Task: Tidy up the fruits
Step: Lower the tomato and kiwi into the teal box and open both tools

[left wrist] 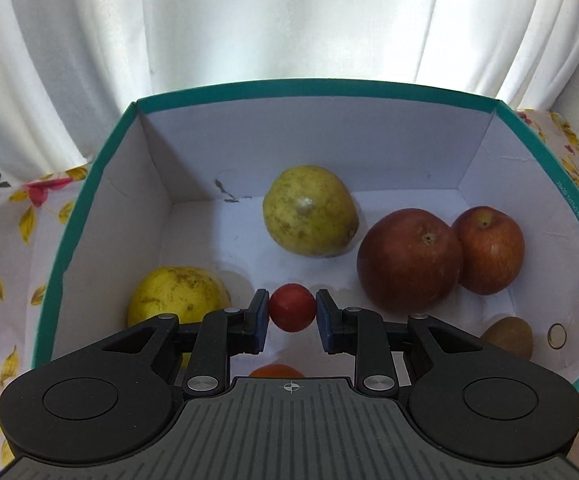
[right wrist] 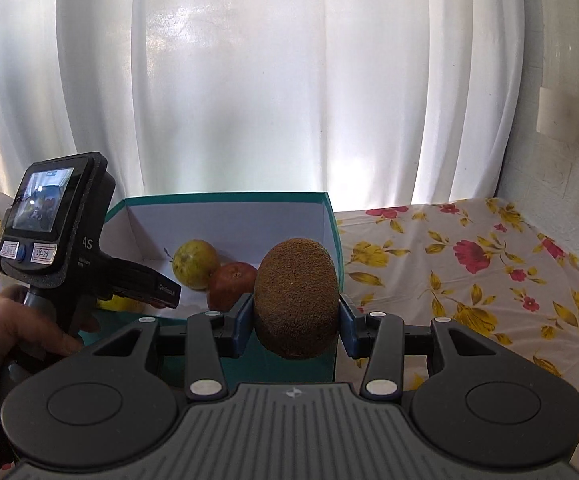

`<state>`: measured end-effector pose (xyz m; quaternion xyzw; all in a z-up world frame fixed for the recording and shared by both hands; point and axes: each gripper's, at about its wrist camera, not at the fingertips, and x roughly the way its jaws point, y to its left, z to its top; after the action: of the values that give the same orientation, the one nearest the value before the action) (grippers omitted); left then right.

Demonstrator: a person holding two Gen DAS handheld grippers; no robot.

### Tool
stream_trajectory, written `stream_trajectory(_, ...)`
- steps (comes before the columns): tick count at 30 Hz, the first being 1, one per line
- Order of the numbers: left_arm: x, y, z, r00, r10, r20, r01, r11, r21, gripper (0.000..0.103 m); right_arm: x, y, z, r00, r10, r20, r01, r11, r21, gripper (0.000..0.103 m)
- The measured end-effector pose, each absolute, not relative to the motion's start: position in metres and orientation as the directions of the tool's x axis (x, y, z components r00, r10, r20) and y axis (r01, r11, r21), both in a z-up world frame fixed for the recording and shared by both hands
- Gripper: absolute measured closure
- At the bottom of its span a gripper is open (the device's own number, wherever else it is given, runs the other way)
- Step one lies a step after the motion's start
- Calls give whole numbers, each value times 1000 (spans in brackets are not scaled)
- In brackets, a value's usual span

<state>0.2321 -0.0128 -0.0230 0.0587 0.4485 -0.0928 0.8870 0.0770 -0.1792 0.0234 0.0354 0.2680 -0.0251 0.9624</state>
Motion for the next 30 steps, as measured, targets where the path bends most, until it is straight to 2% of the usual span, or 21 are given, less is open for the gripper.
stream_trajectory(3,231,-12,-21,583,-118,-804,219,976,16,68,80,-177,24,858,-28,-513,63,997,50,60)
stream_trajectory(7,228,-9,-17,587,-116,-801,212,977,15,49,83,-174,24,859,-22,-511,55,997,49,60)
stream_trajectory(11,208,6,6,641,-142,-754,199,980,-15,46,87,-173,24,858,-18,-513,45,998,40,60)
stream_trajectory(13,190,18,25,691,-154,-706,191,981,-27,26,91,-173,23,857,-19,-515,42,999,33,60)
stream_trajectory(15,172,30,40,736,-149,-660,176,984,-27,20,96,-172,21,855,-22,-519,41,999,26,60)
stream_trajectory(18,153,46,50,757,-142,-638,156,987,-34,20,106,-169,19,852,-17,-524,29,999,14,60)
stream_trajectory(26,124,84,38,740,-84,-667,91,996,-25,20,147,-161,2,818,20,-576,-16,1000,12,60)
stream_trajectory(30,113,100,20,714,-80,-696,73,997,-40,20,163,-157,-7,775,49,-630,-49,999,18,60)
